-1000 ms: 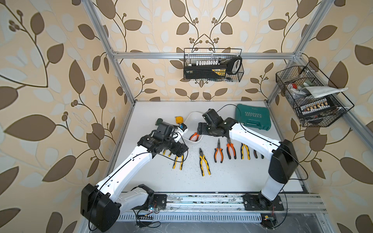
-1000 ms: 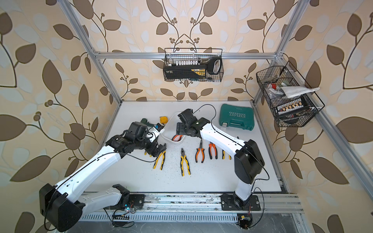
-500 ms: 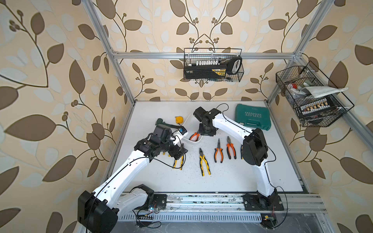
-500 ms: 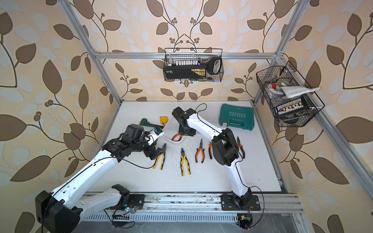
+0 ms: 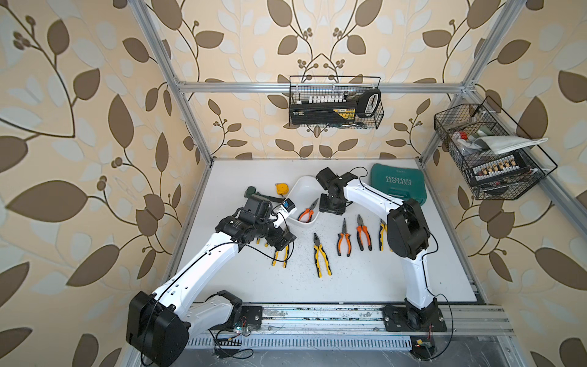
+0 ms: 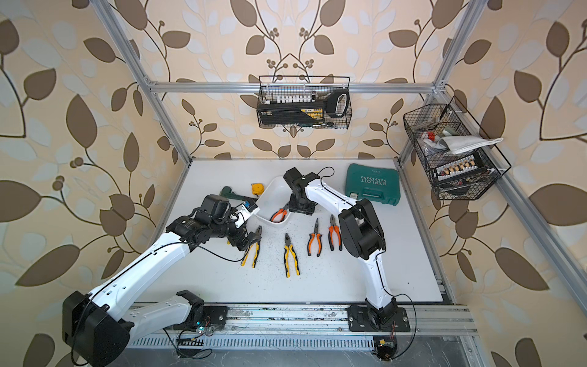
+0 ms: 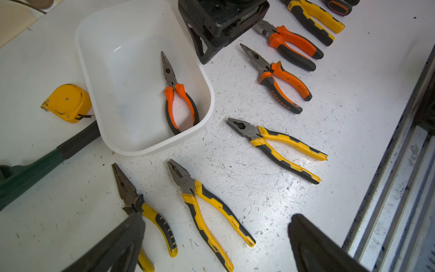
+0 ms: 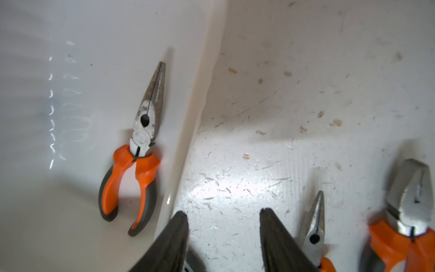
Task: Take the pliers out of the storage box
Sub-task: Move the storage box to the center of the board.
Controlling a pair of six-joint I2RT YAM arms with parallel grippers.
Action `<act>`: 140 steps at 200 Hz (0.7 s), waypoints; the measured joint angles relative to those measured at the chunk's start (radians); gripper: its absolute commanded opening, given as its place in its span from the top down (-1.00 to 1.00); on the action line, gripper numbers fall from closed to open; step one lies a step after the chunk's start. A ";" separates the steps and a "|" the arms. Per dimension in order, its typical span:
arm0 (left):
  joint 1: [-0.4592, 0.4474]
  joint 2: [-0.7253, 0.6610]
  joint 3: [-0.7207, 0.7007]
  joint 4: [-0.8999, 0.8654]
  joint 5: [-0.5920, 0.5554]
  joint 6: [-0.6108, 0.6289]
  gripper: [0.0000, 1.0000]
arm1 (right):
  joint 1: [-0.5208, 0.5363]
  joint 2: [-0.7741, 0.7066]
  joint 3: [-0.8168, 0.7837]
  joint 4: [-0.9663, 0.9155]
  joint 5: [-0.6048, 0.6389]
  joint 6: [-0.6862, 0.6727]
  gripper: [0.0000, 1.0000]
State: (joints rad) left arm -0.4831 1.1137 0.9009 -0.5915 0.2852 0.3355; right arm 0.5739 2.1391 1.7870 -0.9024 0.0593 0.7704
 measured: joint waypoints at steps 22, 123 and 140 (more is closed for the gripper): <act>0.000 0.010 0.000 0.003 0.005 0.000 -0.98 | 0.000 0.013 0.029 0.008 -0.020 -0.003 0.11; 0.025 0.046 0.000 0.012 0.005 -0.022 -0.98 | 0.005 0.037 0.069 0.077 -0.049 -0.007 -0.13; 0.026 0.050 0.000 0.012 0.005 -0.023 -0.98 | 0.010 0.035 0.058 0.109 -0.064 -0.004 -0.19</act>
State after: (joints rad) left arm -0.4572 1.1633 0.9009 -0.5793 0.2901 0.3126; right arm 0.5842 2.1742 1.8454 -0.7929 -0.0048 0.7666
